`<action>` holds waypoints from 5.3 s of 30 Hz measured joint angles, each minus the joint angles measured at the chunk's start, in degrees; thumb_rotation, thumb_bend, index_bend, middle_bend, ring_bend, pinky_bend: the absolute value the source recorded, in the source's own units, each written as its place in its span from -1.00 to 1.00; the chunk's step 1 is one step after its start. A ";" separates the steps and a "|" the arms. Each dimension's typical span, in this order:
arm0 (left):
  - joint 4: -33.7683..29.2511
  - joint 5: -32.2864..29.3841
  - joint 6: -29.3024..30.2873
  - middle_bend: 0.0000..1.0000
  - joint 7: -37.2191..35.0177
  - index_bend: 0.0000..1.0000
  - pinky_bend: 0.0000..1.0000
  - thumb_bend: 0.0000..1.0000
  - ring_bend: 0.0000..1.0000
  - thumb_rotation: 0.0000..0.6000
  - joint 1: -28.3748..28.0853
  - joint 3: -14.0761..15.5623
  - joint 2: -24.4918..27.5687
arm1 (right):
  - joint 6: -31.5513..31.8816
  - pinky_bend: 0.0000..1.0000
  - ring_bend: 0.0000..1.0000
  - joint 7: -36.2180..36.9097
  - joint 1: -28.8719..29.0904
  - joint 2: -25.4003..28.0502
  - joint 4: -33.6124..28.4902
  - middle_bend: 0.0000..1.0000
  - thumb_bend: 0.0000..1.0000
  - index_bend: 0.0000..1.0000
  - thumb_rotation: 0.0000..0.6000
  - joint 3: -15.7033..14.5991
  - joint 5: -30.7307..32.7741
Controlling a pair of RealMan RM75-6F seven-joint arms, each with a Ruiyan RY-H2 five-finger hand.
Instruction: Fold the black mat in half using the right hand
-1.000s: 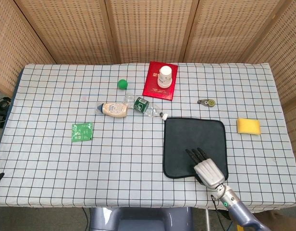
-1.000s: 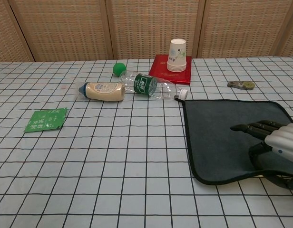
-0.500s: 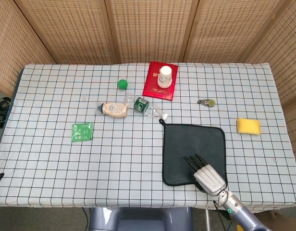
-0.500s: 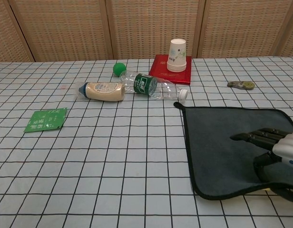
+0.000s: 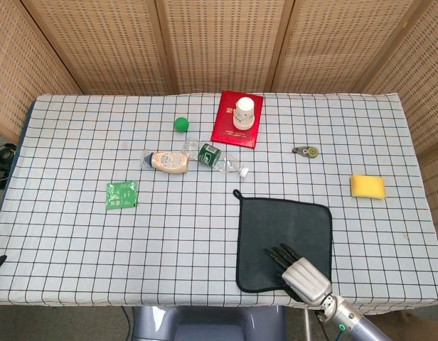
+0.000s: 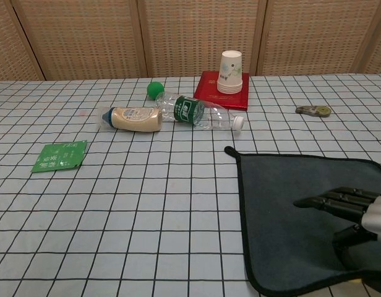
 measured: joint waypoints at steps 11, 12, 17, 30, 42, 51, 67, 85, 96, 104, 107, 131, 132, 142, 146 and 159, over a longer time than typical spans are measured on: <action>0.11 -0.45 -0.60 -1.00 -0.01 -1.00 -1.00 -1.00 -1.00 1.00 -0.24 -0.10 -0.03 | -2.96 -1.00 -1.00 -2.15 3.02 0.63 2.01 -1.00 0.31 0.35 1.00 6.95 6.50; 0.14 -0.54 -0.70 -1.00 0.04 -1.00 -1.00 -1.00 -1.00 1.00 -0.28 -0.12 -0.05 | -3.82 -1.00 -1.00 -2.62 3.64 0.71 2.31 -1.00 0.31 0.35 1.00 7.91 7.66; 0.26 -1.13 -1.39 -1.00 0.35 -1.00 -1.00 -1.00 -1.00 1.00 -0.56 -0.24 -0.21 | -7.51 -1.00 -1.00 -5.17 6.13 0.47 4.01 -1.00 0.30 0.35 1.00 11.26 12.54; 0.67 -3.13 -3.67 -1.00 1.50 -1.00 -1.00 -1.00 -1.00 1.00 -1.55 -0.64 -0.85 | -14.34 -1.00 -1.00 -12.85 11.68 -4.64 12.27 -1.00 0.30 0.35 1.00 16.09 23.29; 0.80 -3.94 -4.56 -1.00 2.14 -1.00 -1.00 -1.00 -1.00 1.00 -2.00 -0.79 -1.15 | -14.92 -1.00 -1.00 -16.72 14.02 -7.47 16.25 -1.00 0.28 0.35 1.00 16.74 25.80; 0.90 -4.30 -4.94 -1.00 2.19 -1.00 -1.00 -1.00 -1.00 1.00 -2.17 -0.85 -1.24 | -14.92 -1.00 -1.00 -19.77 15.35 -9.01 18.29 -1.00 0.28 0.35 1.00 16.94 27.66; 0.83 -4.24 -4.92 -1.00 2.24 -1.00 -1.00 -1.00 -1.00 1.00 -2.21 -0.79 -1.24 | -13.92 -1.00 -1.00 -20.93 16.11 -10.29 19.03 -1.00 -0.88 -0.62 1.00 16.14 28.70; 0.48 -3.16 -4.08 -1.00 1.20 -1.00 -1.00 -1.00 -1.00 1.00 -1.90 -0.54 -0.77 | -2.45 -1.00 -1.00 -11.56 11.11 1.67 6.22 -1.00 -1.00 -0.47 1.00 15.02 20.84; 0.06 -2.00 -2.74 -1.00 0.90 -1.00 -1.00 -1.00 -1.00 1.00 -1.41 -0.32 -0.43 | -5.44 -1.00 -1.00 -2.41 7.62 3.74 6.53 -1.00 -0.77 -0.22 1.00 13.84 27.54; 0.14 -2.35 -2.81 -1.00 0.76 -1.00 -1.00 -1.00 -1.00 1.00 -1.40 -0.44 -0.39 | -11.15 -1.00 -1.00 0.56 7.45 1.82 9.54 -1.00 -0.66 -0.16 1.00 14.16 33.83; 0.22 -2.54 -2.95 -1.00 0.62 -1.00 -1.00 -1.00 -1.00 1.00 -1.44 -0.51 -0.37 | -12.72 -1.00 -1.00 0.71 7.66 1.26 9.78 -1.00 -0.61 -0.15 1.00 14.65 36.84; 0.26 -2.82 -3.18 -1.00 0.80 -1.00 -1.00 -1.00 -1.00 1.00 -1.54 -0.59 -0.42 | -16.89 -1.00 -1.00 -7.91 11.65 -0.86 10.25 -1.00 -0.02 -0.10 1.00 16.35 58.40; 0.27 -2.83 -3.22 -1.00 0.83 -1.00 -1.00 -1.00 -1.00 1.00 -1.56 -0.59 -0.45 | -16.87 -1.00 -1.00 -7.68 11.65 -0.85 10.20 -1.00 -0.02 -0.10 1.00 16.39 58.24; 0.20 -2.86 -3.29 -1.00 1.19 -1.00 -1.00 -1.00 -1.00 1.00 -1.62 -0.56 -0.57 | -16.63 -1.00 -1.00 -7.76 11.88 -1.53 11.34 -1.00 0.00 -0.08 1.00 15.70 57.66; 0.19 -2.81 -3.25 -1.00 1.19 -1.00 -1.00 -1.00 -1.00 1.00 -1.61 -0.55 -0.58 | -16.41 -1.00 -1.00 -8.09 11.93 -2.23 12.46 -1.00 0.00 -0.03 1.00 15.41 57.67; 0.22 -2.90 -3.38 -1.00 1.40 -1.00 -1.00 -1.00 -1.00 1.00 -1.67 -0.54 -0.72 | -15.79 -1.00 -1.00 -7.42 11.68 -3.74 14.44 -1.00 0.09 0.17 1.00 15.08 55.67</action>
